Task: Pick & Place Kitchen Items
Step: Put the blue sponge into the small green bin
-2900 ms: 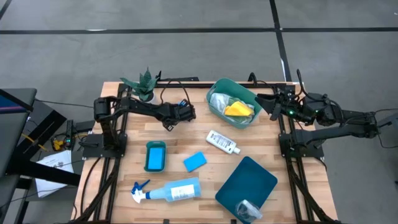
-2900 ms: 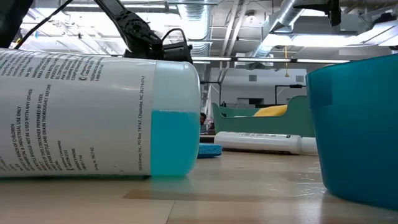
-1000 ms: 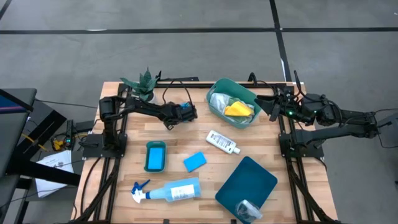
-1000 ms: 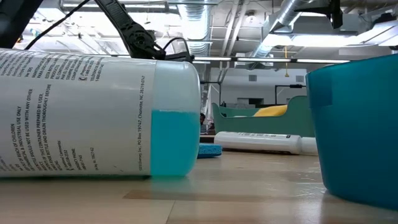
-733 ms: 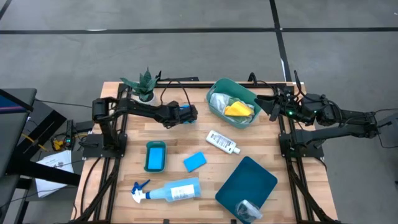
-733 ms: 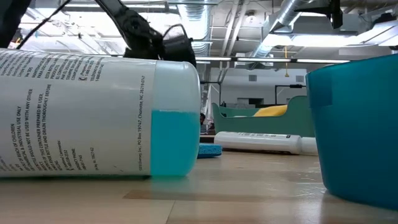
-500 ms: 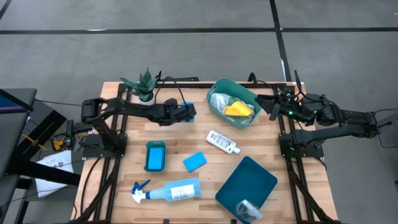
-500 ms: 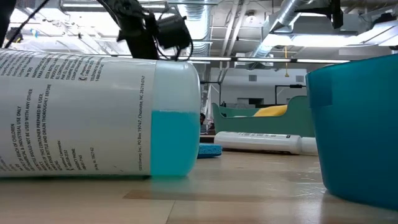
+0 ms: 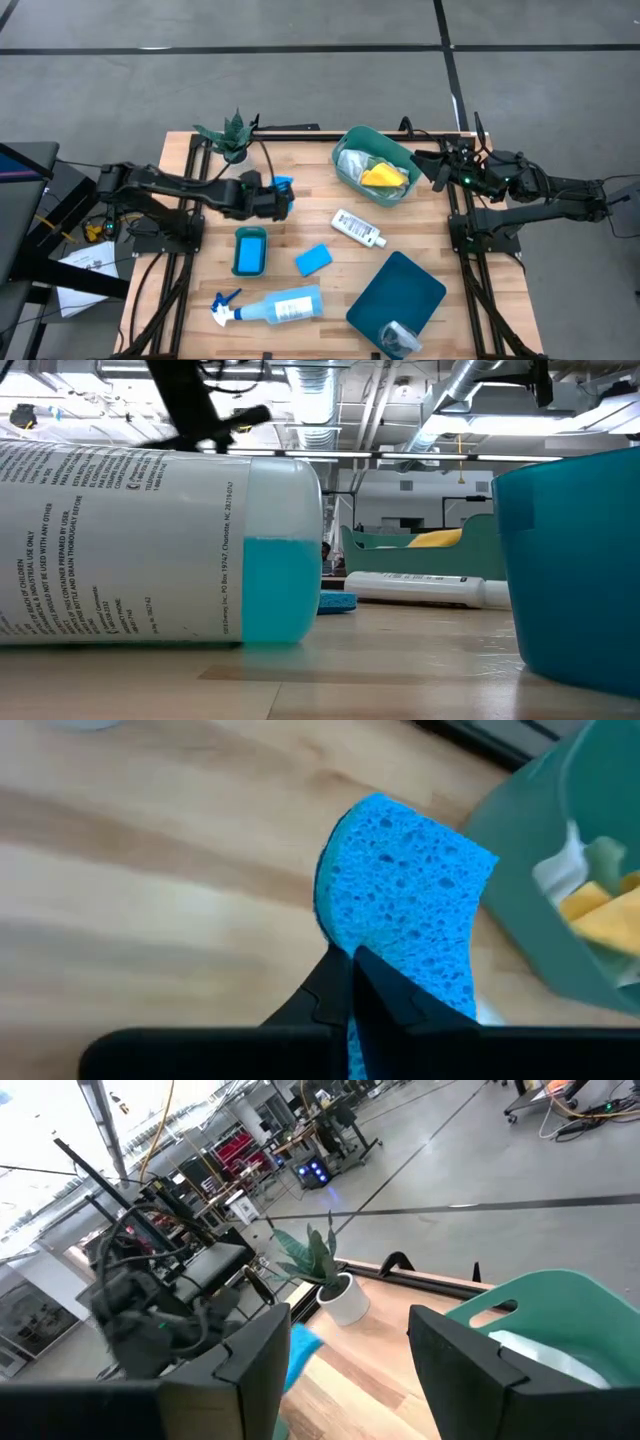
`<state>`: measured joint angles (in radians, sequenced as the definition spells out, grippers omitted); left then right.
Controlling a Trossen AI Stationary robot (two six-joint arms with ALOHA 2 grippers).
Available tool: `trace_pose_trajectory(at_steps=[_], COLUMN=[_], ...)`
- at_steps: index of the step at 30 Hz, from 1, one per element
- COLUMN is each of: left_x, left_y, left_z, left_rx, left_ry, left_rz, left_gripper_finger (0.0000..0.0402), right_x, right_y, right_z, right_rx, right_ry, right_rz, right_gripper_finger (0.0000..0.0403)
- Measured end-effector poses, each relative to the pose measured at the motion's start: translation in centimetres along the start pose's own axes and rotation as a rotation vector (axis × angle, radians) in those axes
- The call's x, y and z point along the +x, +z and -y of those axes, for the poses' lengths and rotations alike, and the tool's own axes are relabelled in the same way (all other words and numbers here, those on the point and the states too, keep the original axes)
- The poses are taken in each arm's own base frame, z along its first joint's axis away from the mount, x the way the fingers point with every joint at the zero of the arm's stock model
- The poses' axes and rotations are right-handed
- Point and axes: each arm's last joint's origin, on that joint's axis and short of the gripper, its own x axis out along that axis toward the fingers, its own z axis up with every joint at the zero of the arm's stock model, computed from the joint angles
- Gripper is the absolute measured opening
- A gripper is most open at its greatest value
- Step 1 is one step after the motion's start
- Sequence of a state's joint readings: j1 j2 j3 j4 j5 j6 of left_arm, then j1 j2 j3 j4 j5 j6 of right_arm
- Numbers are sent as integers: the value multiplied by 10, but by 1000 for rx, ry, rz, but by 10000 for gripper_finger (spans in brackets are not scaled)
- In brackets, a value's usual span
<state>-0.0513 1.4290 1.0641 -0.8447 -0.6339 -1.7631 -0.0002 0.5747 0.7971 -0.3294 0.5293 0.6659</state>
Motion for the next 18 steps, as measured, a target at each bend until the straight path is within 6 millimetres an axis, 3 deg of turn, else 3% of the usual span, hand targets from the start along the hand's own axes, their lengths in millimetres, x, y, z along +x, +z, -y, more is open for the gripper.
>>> trace_pose_trajectory(at_steps=[8,18], left_x=[-34,-61], left_y=[-14,-32], left_z=[-29,-50], left_rx=[14,1], left_ry=[76,101], left_rz=[-2,-61], left_gripper_finger=[1,1], right_x=[0,0], right_y=[0,0], right_z=[1,1], right_rx=[0,6], right_ry=[-17,-17], right_rz=[14,14], right_gripper_finger=[195,195])
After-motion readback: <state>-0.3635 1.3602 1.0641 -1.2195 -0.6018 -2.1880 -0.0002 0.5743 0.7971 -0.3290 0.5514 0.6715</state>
